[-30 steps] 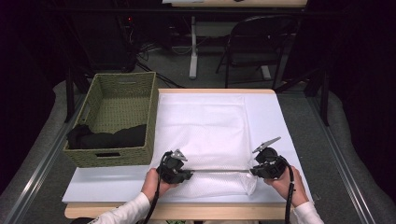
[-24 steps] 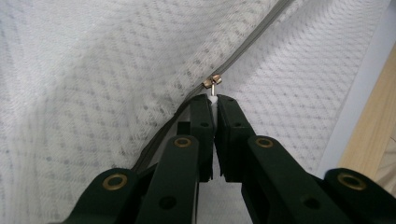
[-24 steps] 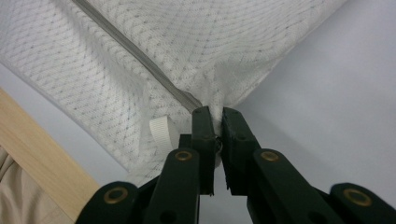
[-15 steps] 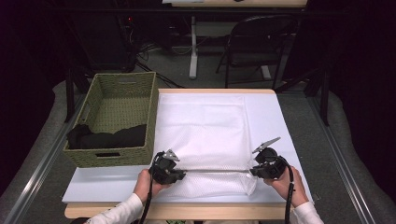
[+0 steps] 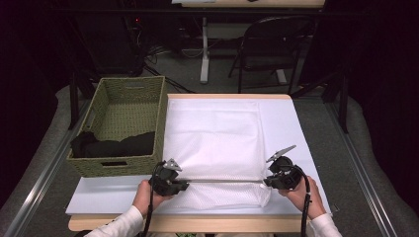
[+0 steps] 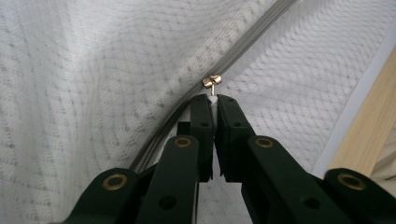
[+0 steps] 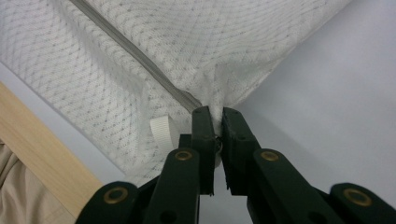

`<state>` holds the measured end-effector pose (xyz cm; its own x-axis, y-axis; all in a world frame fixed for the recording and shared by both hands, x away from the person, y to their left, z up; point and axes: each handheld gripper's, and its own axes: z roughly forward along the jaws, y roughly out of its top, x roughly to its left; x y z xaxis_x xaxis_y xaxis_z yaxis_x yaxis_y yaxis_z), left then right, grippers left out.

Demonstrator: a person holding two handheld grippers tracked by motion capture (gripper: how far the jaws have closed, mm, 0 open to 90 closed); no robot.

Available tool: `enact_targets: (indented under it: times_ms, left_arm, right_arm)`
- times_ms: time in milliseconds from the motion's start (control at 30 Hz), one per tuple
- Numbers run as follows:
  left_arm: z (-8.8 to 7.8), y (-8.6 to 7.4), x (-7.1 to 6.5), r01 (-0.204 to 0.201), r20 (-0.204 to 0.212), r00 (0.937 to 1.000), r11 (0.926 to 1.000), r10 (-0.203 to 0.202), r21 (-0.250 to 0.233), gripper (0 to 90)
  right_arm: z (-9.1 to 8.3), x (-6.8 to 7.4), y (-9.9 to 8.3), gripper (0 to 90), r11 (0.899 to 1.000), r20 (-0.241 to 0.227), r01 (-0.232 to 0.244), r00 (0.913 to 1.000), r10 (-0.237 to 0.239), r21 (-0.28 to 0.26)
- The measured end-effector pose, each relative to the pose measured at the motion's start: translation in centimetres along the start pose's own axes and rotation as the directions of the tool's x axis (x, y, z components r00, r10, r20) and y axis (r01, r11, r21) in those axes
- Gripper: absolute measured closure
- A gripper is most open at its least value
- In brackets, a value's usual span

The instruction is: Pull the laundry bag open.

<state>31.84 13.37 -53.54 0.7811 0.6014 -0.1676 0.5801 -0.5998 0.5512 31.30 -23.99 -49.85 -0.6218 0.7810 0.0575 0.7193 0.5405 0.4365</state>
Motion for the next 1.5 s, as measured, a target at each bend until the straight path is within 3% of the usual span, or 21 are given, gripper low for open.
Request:
enact_targets:
  times_ms: [167, 900, 1333, 1467, 1500]
  left_arm:
    - [-0.4, -0.6, 0.5, 0.021, -0.003, 0.9998, 0.9998, -0.021, 0.001, 86.3]
    - [-2.3, -2.4, 2.3, 0.040, -0.047, 0.9981, 0.9988, -0.039, 0.027, 86.3]
    - [-3.3, -3.7, 3.3, 0.066, -0.080, 0.9948, 0.9974, -0.063, 0.030, 86.3]
    - [-3.7, -3.9, 3.5, 0.070, -0.098, 0.9930, 0.9972, -0.067, 0.025, 86.3]
    - [-3.9, -4.0, 3.5, 0.075, -0.099, 0.9924, 0.9970, -0.072, 0.022, 86.3]
  right_arm:
    - [-0.1, -0.2, -0.1, 85.1, 1.000, -0.003, 0.000, 1.0000, 0.000, -0.002]
    - [0.0, -0.3, -0.1, 85.1, 1.000, -0.005, -0.001, 1.0000, 0.001, 0.000]
    - [0.1, -0.4, -0.2, 85.0, 1.000, 0.005, 0.000, 1.0000, 0.000, -0.004]
    - [0.1, -0.2, -0.2, 85.0, 1.000, 0.008, -0.020, 0.9998, 0.020, -0.002]
    - [0.1, -0.3, -0.2, 85.0, 1.000, 0.017, 0.002, 0.9999, -0.002, -0.009]
